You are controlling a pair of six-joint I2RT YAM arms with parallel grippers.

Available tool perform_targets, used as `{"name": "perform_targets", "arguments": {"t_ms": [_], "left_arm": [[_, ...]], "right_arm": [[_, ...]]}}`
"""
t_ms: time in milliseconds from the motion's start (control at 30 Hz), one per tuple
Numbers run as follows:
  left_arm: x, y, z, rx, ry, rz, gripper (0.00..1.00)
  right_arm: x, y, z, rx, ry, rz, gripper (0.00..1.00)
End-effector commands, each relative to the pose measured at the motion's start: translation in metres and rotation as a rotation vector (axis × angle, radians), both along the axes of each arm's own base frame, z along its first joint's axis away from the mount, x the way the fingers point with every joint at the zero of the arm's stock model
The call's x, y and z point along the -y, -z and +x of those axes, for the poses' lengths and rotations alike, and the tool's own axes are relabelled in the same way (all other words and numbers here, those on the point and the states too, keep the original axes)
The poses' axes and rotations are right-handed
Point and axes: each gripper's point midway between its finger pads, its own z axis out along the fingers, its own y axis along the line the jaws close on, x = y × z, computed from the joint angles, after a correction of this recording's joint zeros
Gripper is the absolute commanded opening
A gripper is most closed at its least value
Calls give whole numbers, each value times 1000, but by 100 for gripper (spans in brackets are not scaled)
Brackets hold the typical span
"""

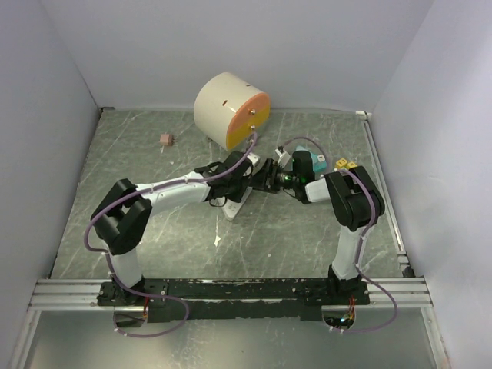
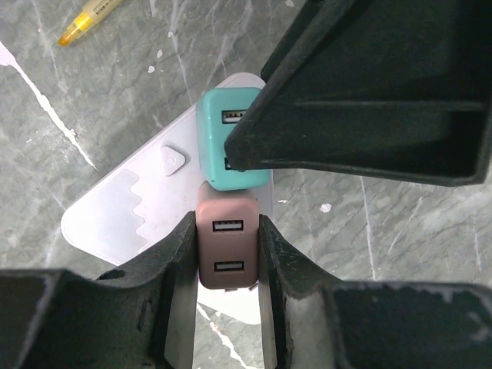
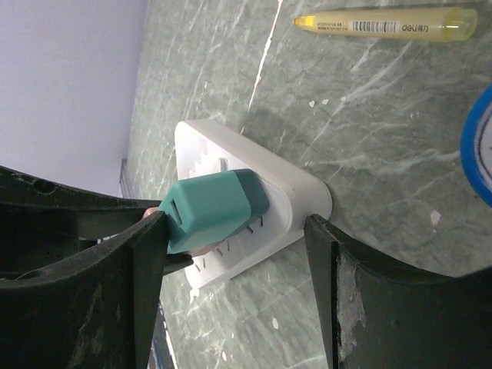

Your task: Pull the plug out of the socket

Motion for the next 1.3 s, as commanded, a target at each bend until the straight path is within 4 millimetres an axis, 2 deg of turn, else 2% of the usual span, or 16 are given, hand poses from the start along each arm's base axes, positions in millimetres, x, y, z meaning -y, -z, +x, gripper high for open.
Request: {"name": "perform_targets", "arguments": {"t_ms": [0,100,200,333,467,600,733,833,933,1033,1133,1267], "left_arm": [[44,-81,14,160,117,-152,7],[52,-103,20,215,142,-144,7],[63,-117,19,243,188,-157,7],[68,-122,13,222,199,-191,7],[48,-114,-1,159,166,-181,7],[3,-115,-10,64,130,-272,7],[-68,-129,-1,-16,32,-502,7],[-122,-141,12,-27,-83,-666,7],[-171,-145,32,-39,-197,-797,7],[-220,-129,62,-83,-374,-906,7],[-249,-107,92,-147,-499,-928,7],[-262,-85,128,-191,-574,-935,7]], "right_arm": [[13,80,-24,-161,47,-196,65],[16,93,-24,-162,61,-270,65],[13,97,-25,-170,52,-276,65],[11,99,-26,-168,46,-296,65],[11,95,-25,-150,41,-292,67],[10,90,-24,-137,34,-287,68],[7,82,-24,-118,24,-267,69],[7,78,-24,-104,20,-264,70],[6,78,-25,-99,14,-262,71],[6,67,-22,-67,14,-253,71],[7,64,-22,-50,14,-259,72],[8,61,-20,-30,19,-270,73]]}}
